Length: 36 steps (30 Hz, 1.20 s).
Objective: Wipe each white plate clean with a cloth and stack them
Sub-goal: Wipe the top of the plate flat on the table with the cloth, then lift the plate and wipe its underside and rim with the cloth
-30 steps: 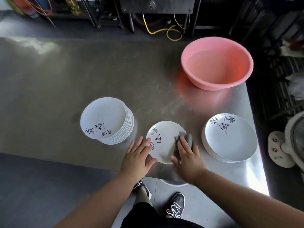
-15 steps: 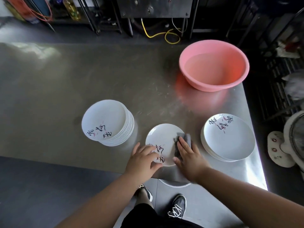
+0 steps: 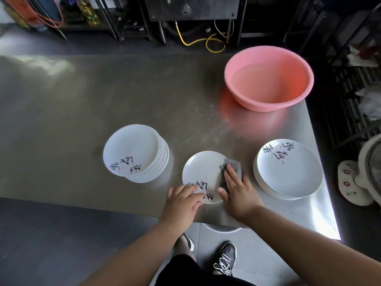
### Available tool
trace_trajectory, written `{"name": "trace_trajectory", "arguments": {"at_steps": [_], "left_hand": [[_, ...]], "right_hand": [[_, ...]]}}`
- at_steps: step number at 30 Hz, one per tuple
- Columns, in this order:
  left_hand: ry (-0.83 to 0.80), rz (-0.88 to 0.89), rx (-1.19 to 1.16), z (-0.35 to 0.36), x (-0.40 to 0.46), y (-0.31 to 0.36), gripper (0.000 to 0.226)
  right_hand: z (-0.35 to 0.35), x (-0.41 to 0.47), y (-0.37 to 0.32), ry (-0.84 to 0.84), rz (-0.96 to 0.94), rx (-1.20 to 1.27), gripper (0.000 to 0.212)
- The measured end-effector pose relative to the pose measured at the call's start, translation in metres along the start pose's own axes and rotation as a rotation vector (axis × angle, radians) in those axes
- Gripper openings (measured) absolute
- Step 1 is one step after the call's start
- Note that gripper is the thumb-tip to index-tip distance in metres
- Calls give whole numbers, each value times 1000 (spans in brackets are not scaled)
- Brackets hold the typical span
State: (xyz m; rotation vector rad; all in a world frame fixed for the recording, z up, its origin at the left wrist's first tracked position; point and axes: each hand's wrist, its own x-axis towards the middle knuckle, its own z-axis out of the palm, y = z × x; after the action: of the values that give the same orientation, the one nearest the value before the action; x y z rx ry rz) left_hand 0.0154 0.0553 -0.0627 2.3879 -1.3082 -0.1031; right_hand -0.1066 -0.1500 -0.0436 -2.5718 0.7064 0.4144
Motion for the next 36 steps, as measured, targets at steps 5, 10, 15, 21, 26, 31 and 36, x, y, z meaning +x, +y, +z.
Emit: {"name": "trace_trajectory", "arguments": {"at_steps": [5, 10, 15, 21, 26, 31, 36], "left_hand": [[-26, -47, 34, 7, 5, 22, 22], [-104, -55, 72, -5, 15, 18, 73], [-242, -18, 123, -18, 4, -13, 74], [-216, 7, 131, -15, 2, -8, 70], [-96, 17, 100, -10, -2, -4, 68], [-63, -69, 111, 3, -6, 2, 68], [-66, -186, 87, 13, -4, 12, 68]], "right_hand": [[13, -17, -10, -43, -34, -102, 90], [19, -46, 0, -164, -139, -109, 96], [-9, 4, 15, -91, -146, -43, 76], [40, -53, -19, -16, -62, -84, 92], [37, -38, -8, 53, -90, -46, 85], [24, -10, -2, 169, -94, -48, 70], [60, -51, -1, 336, -253, -37, 50]]}}
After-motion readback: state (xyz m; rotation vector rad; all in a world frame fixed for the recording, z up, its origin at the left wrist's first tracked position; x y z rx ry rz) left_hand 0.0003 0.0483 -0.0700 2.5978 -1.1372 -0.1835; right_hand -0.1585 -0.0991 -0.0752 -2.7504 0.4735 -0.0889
